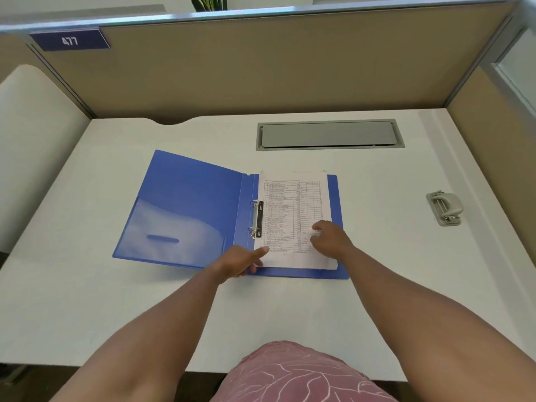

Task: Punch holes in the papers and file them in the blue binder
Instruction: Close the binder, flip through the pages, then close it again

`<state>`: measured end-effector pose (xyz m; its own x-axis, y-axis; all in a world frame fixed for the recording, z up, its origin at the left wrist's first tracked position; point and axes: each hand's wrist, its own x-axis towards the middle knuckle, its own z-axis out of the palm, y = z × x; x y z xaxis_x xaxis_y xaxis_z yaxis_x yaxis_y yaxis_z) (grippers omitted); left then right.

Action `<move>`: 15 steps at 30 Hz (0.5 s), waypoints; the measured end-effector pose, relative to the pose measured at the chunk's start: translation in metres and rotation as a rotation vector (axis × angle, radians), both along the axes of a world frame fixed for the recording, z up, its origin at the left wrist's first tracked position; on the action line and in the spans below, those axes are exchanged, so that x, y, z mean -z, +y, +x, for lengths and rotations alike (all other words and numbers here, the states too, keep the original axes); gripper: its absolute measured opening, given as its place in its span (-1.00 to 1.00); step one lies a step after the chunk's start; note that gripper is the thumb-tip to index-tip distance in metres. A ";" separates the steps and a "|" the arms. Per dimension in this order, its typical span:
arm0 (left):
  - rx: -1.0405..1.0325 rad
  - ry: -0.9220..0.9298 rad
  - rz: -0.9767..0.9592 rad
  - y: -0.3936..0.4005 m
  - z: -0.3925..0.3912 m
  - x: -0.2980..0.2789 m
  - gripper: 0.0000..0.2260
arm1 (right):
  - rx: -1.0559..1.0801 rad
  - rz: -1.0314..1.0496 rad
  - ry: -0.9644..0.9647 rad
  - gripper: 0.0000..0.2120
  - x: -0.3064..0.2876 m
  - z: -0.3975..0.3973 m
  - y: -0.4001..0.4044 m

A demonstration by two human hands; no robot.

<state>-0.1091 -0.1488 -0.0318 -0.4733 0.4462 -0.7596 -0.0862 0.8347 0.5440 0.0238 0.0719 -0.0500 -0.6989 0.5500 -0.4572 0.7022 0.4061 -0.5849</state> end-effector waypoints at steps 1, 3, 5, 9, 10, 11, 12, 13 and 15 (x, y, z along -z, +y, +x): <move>0.009 0.039 0.059 0.008 -0.001 0.000 -0.55 | 0.005 -0.001 0.012 -0.59 0.000 0.001 0.000; 0.019 0.119 0.165 0.021 -0.002 0.002 -0.69 | 0.020 0.000 0.027 -0.58 0.000 0.002 0.002; 0.032 0.204 0.207 0.032 0.001 0.002 -0.79 | 0.035 0.007 0.030 -0.57 0.001 0.005 0.004; 0.074 0.302 0.195 0.052 0.008 0.006 -0.75 | 0.121 0.021 0.032 -0.56 0.004 0.007 0.009; 0.081 0.318 0.183 0.055 0.010 0.007 -0.74 | 0.155 0.026 0.022 -0.55 0.005 0.008 0.011; 0.090 0.344 0.159 0.058 0.011 0.009 -0.72 | 0.186 0.030 0.004 -0.54 0.006 0.008 0.013; 0.104 0.378 0.130 0.059 0.012 0.012 -0.70 | 0.212 0.025 -0.023 -0.55 0.006 0.009 0.015; 0.118 0.413 0.096 0.061 0.013 0.014 -0.68 | 0.230 0.019 -0.049 -0.59 0.007 0.010 0.016; 0.122 0.468 0.034 0.061 0.014 0.020 -0.64 | 0.245 0.016 -0.101 -0.75 0.009 0.013 0.018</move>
